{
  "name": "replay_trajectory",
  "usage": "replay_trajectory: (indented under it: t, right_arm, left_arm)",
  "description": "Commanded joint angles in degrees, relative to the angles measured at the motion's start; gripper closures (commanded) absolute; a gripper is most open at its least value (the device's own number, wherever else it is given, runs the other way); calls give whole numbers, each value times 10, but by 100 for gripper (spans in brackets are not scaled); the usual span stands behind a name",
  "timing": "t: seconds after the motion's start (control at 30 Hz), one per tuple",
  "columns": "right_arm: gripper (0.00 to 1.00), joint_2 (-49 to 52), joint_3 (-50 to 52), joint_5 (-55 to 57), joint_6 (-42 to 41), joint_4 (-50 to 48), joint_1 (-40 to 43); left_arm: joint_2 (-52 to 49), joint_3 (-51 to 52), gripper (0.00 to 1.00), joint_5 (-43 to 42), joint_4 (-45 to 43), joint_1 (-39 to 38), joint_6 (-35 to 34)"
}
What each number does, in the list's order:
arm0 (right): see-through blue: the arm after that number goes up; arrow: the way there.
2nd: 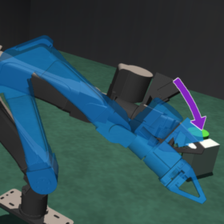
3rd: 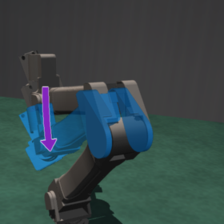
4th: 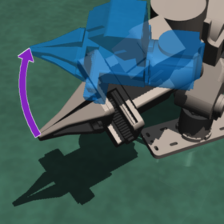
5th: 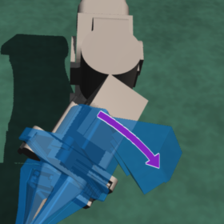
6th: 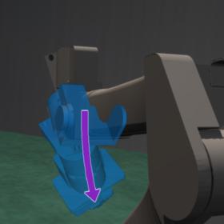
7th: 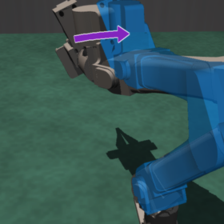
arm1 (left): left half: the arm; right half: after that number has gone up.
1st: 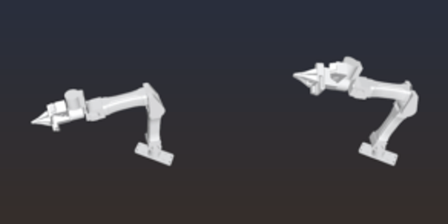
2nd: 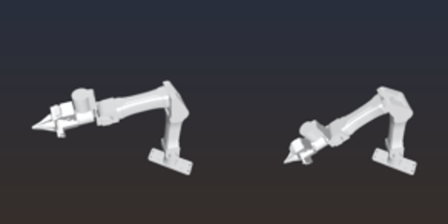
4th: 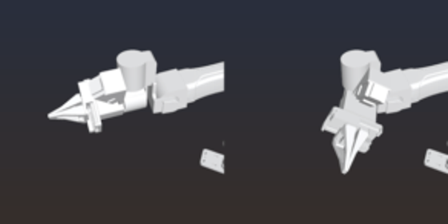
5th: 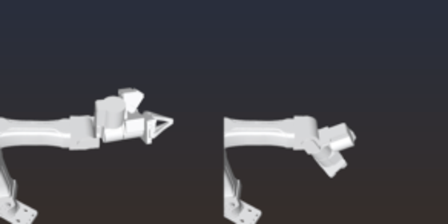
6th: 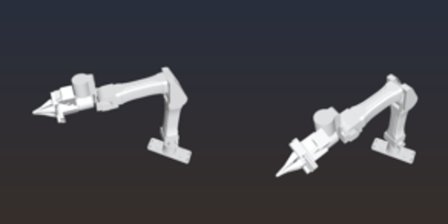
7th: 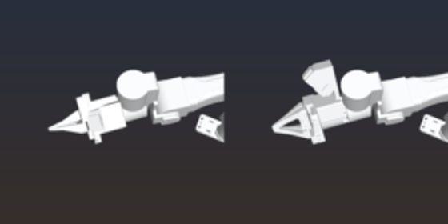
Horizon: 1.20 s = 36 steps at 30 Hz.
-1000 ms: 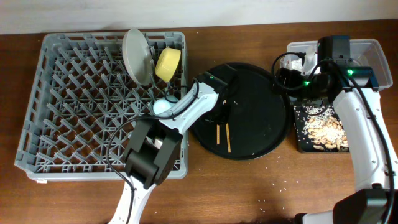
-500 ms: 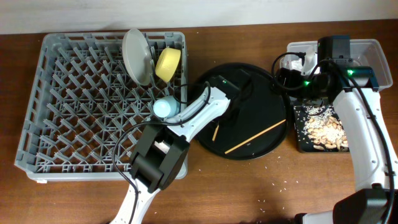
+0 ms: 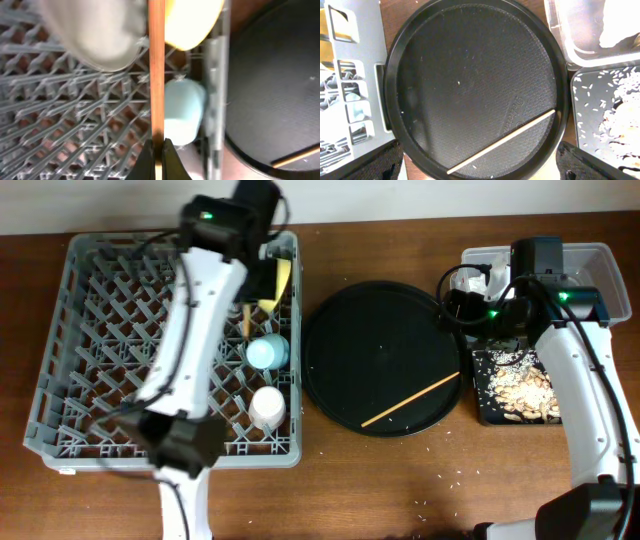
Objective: Sort waste into correct bins and load items into the dishwasher rack
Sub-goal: 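Reach the left gripper to the remaining chopstick and grasp it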
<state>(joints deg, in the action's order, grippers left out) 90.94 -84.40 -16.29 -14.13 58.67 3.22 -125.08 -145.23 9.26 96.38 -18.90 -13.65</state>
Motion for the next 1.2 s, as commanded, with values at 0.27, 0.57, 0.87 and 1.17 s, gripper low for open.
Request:
replay_trajectory:
  t: [0.27,0.57,0.87,1.17]
  right_arm:
    - [2,2,2,5,4,0,-2]
    - [2,2,2,5,4,0,-2]
    - [2,2,2,5,4,0,-2]
    - [1,0,-39,5,4,36,16]
  left_arm:
    - [142,502,100,0,-180,58,5]
    - [142,429,53,-16,-189,32,26]
    - [88,383,51,-91,-325,-187,238]
    - [-7,383,51,-144,-377,-280,234]
